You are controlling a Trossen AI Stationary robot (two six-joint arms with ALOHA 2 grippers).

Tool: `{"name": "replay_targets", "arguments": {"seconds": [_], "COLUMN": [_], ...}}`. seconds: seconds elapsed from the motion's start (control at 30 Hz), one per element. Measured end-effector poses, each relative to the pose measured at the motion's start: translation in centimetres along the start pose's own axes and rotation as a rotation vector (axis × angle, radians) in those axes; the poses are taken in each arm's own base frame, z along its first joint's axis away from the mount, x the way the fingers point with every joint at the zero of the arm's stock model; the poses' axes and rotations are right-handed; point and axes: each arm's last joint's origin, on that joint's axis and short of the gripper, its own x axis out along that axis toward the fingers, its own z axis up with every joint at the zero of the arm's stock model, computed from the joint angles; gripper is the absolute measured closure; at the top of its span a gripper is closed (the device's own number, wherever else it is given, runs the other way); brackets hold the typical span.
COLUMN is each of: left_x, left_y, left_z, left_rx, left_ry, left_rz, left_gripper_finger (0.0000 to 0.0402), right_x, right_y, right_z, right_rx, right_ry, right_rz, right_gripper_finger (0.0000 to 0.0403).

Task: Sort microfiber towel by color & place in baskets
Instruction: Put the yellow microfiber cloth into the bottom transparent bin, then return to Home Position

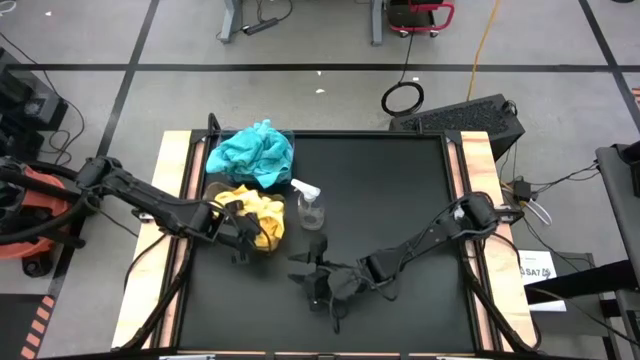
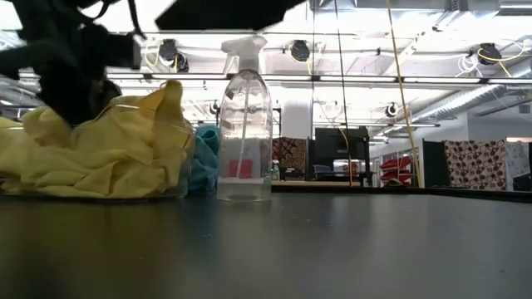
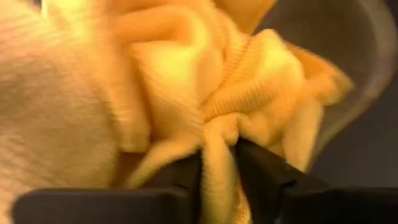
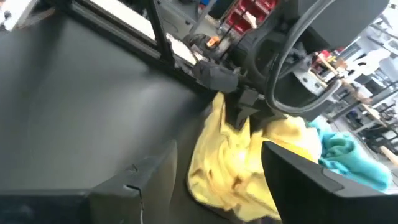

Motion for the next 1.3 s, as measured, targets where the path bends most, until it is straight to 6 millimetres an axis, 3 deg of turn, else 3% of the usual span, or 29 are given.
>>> {"name": "replay_targets", "arguments": {"seconds": [0.2, 0.33, 0.67, 0.83, 0.97, 1.17, 1.3], "left_x": [-2.5, -4.5, -9.0, -11.3, -13.2, -16.2, -17.0], "left_y": [-0.6, -0.8, -1.1, -0.9, 0.0, 1.1, 1.6], "left_z": [2.2, 3.1, 4.3, 4.4, 3.6, 1.8, 0.2], "left_rx": [0.045, 0.067, 0.106, 0.145, 0.138, 0.14, 0.16], "left_ry": [-0.042, -0.046, -0.052, -0.138, -0.257, -0.41, -0.486], "left_rz": [-0.088, -0.1, -0.114, -0.044, 0.03, 0.0, -0.015], "left_gripper_finger": [0.0214, 0.0182, 0.0176, 0.0176, 0.0176, 0.0176, 0.0176], "right_x": [-2.6, -4.4, -8.0, -9.7, -11.3, -14.4, -16.5], "right_y": [-1.4, -2.4, -5.3, -6.6, -7.9, -10.3, -11.8], "right_z": [2.1, 3.3, 3.8, 3.8, 4.1, 4.4, 4.1], "right_rx": [-0.009, -0.019, -0.003, 0.013, 0.028, 0.027, 0.046], "right_ry": [0.0, 0.007, 0.139, 0.192, 0.203, 0.233, 0.249], "right_rz": [0.026, 0.044, 0.095, 0.13, 0.165, 0.179, 0.181], "right_gripper_finger": [0.0177, 0.0177, 0.0177, 0.0177, 0.0177, 0.0177, 0.0177]}}
